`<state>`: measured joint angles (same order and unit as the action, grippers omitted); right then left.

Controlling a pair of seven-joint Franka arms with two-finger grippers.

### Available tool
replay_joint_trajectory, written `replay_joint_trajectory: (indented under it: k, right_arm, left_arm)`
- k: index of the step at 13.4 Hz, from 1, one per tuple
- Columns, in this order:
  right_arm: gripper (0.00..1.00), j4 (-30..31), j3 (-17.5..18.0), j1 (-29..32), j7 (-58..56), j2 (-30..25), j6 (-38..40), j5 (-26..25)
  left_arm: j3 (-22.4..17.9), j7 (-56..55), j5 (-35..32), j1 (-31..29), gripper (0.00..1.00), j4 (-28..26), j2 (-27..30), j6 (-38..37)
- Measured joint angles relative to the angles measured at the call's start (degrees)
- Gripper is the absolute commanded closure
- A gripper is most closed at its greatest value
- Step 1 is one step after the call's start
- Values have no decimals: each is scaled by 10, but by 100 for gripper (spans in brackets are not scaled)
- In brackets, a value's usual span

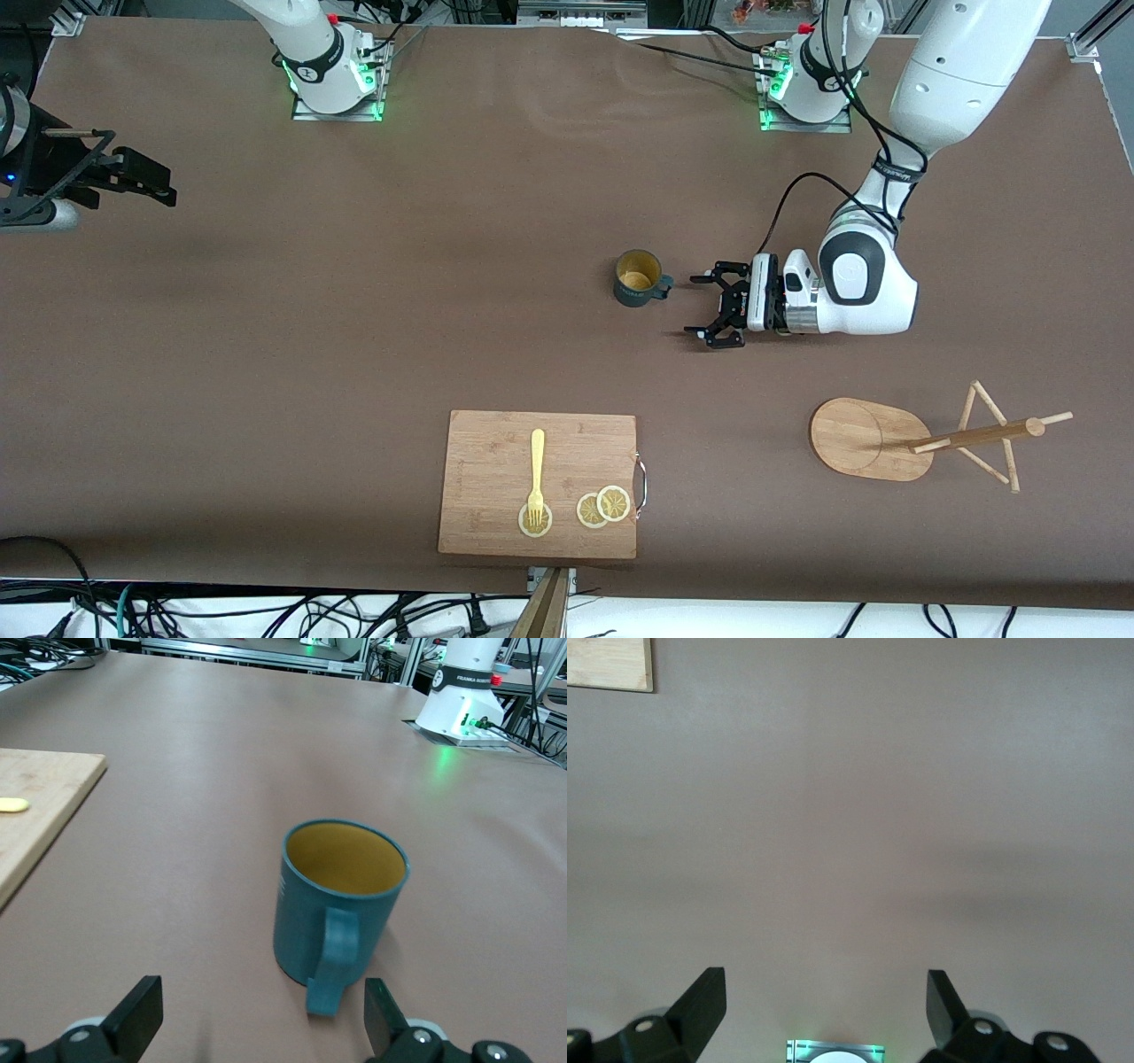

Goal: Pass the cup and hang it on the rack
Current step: 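Grasp the teal mug handle with the left gripper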

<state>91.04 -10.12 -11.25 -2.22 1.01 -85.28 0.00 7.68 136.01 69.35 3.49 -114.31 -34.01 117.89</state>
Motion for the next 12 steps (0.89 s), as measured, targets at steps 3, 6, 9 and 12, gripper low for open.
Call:
replay_joint_trajectory:
  k: [3, 6, 9, 12]
  right_arm:
    - [0, 0, 57, 47, 0, 0, -2, -2]
    - [0, 2, 60, 59, -2, 0, -3, -2]
    - [0, 3, 60, 63, -2, 0, -12, -3]
    - [0, 3, 60, 65, -2, 2, -20, -4]
  left_arm:
    - [1, 59, 38, 0, 0, -19, -5, -1]
    - [5, 133, 89, 1, 40, -27, -31, -2]
    - [9, 188, 106, 1, 60, -28, -48, -6]
    - [14, 194, 129, 2, 100, -31, -52, -10]
